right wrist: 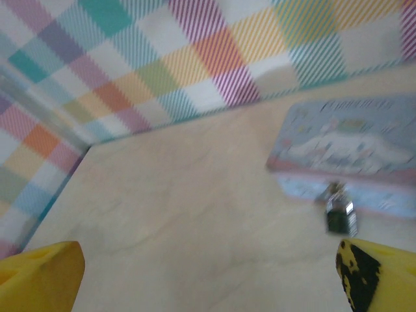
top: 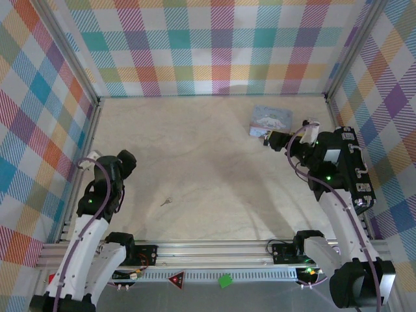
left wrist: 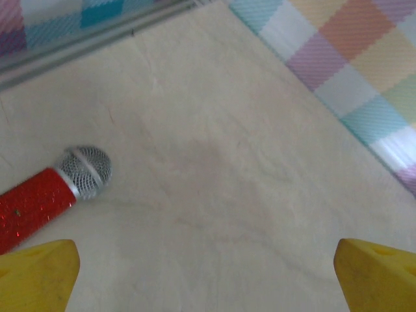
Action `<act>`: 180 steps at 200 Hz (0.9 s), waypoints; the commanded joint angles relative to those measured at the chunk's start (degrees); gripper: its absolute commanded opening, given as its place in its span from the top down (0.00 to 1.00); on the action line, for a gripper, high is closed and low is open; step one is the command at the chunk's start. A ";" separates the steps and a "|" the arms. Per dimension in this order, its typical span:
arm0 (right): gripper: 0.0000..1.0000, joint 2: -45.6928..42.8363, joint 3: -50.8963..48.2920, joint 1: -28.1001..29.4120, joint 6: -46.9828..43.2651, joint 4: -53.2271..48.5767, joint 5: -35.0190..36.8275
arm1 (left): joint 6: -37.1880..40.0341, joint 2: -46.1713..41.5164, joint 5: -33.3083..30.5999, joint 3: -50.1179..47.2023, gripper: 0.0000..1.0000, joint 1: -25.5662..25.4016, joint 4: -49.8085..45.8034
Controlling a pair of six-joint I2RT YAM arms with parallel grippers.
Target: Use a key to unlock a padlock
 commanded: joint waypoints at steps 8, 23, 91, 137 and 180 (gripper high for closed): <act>0.01 5.66 6.24 7.23 0.37 -12.82 -5.41 | 6.39 -4.48 14.61 -4.50 0.00 0.01 0.10; 0.01 8.91 9.09 17.54 -1.65 -16.67 2.43 | 7.81 -6.19 17.67 -5.27 0.00 -0.16 0.01; 0.05 32.43 21.63 45.33 4.57 -15.88 10.11 | 10.51 -25.54 10.24 -12.05 0.00 -3.32 -2.83; 0.09 50.42 35.36 54.50 11.14 -20.88 11.24 | 10.77 -30.74 6.46 -13.00 0.00 -3.44 -5.89; 0.18 62.80 45.30 58.10 14.95 -23.86 7.46 | 9.81 -32.59 2.91 -12.76 0.00 -3.81 -8.33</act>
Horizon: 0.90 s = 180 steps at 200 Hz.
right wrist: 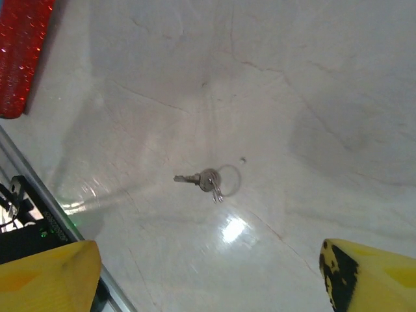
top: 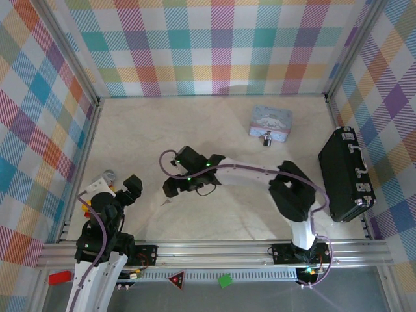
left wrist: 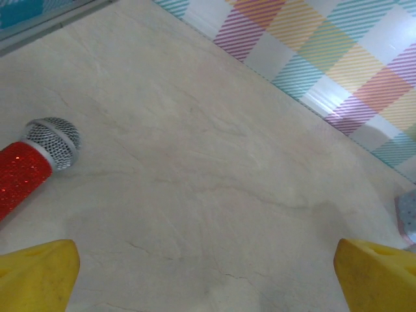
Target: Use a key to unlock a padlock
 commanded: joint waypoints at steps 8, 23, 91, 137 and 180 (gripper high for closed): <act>0.21 5.39 5.37 1.91 4.15 -4.73 -2.17 | 0.08 -1.46 -3.27 0.41 0.00 -0.72 -2.15; 0.29 7.45 7.29 2.30 4.42 -5.96 -2.35 | -0.13 -1.44 -3.22 0.40 0.00 -0.81 -2.20; 0.50 12.43 11.72 2.74 4.21 -7.55 -2.59 | -0.49 -1.46 -3.37 0.48 0.00 -1.17 -2.21; 0.59 15.12 15.33 3.40 2.77 -10.92 -0.42 | -0.31 -1.51 -3.57 0.33 0.00 -1.26 -2.18; 0.78 17.03 15.83 3.69 2.32 -12.28 -0.49 | -0.14 -1.36 -3.40 0.07 0.00 -1.25 -1.78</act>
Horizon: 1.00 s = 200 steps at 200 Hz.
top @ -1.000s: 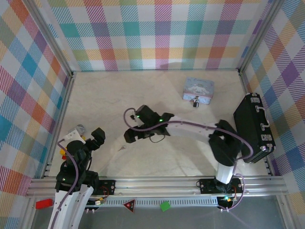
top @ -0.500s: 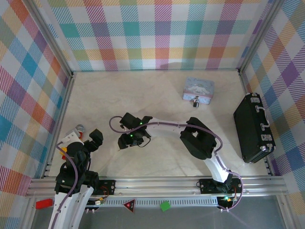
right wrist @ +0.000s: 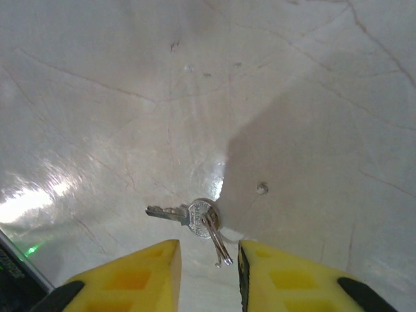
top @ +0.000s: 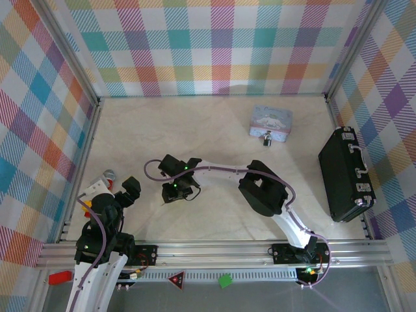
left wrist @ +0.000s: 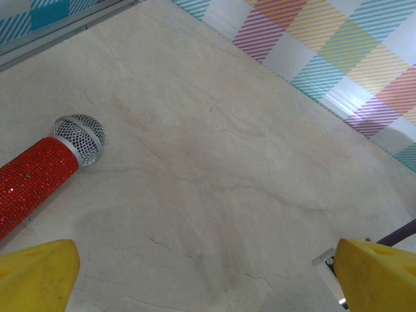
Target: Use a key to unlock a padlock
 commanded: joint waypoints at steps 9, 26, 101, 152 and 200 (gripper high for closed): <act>0.78 2.38 1.50 0.58 -0.74 -2.30 0.03 | 0.14 -0.41 -0.45 0.04 0.00 -0.88 0.74; 0.78 2.72 1.41 0.66 -0.86 -1.39 -0.07 | 0.32 -0.04 -0.41 -0.07 0.00 -0.87 1.09; 1.00 -6.69 -10.58 -0.04 0.41 12.96 2.40 | 1.00 7.68 3.78 -1.44 0.00 -0.92 7.33; 1.00 -24.94 -34.76 -4.69 6.37 38.27 5.69 | -0.45 20.39 13.45 0.88 0.00 -0.89 15.55; 1.00 -34.13 -48.04 -9.04 9.01 53.90 8.18 | -6.11 32.14 25.86 5.87 0.00 -2.00 23.14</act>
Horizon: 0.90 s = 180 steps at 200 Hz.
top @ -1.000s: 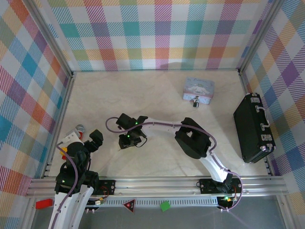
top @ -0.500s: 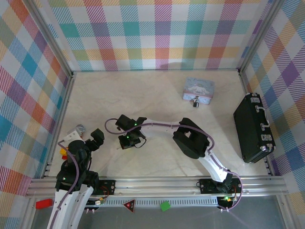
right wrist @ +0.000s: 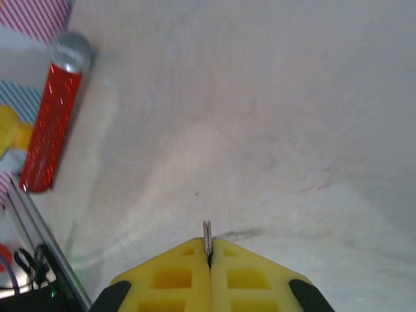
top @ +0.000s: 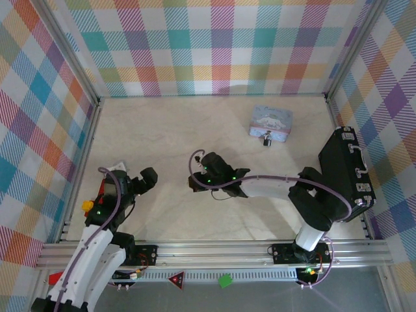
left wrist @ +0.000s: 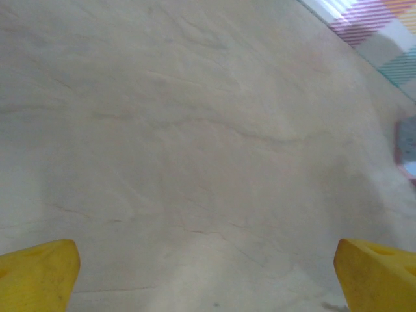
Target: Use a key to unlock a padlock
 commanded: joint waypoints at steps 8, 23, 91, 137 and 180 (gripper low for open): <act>1.00 -4.23 -4.76 -1.75 1.63 12.82 1.71 | -4.65 4.85 10.09 4.28 0.00 -1.85 8.16; 1.00 -6.30 -5.58 -3.10 0.83 12.48 1.67 | -4.88 7.12 14.40 4.34 0.05 -3.41 12.73; 1.00 -14.56 -1.86 -11.88 2.14 -2.26 -4.27 | 12.84 16.62 8.71 7.29 0.02 -22.15 21.28; 1.00 -21.13 3.77 -14.51 1.63 -16.33 -3.30 | 21.86 26.23 5.13 4.82 0.09 -25.88 42.58; 1.00 -26.38 3.18 -14.49 3.79 -15.87 -4.89 | 28.14 36.89 13.96 7.26 0.30 -26.59 54.78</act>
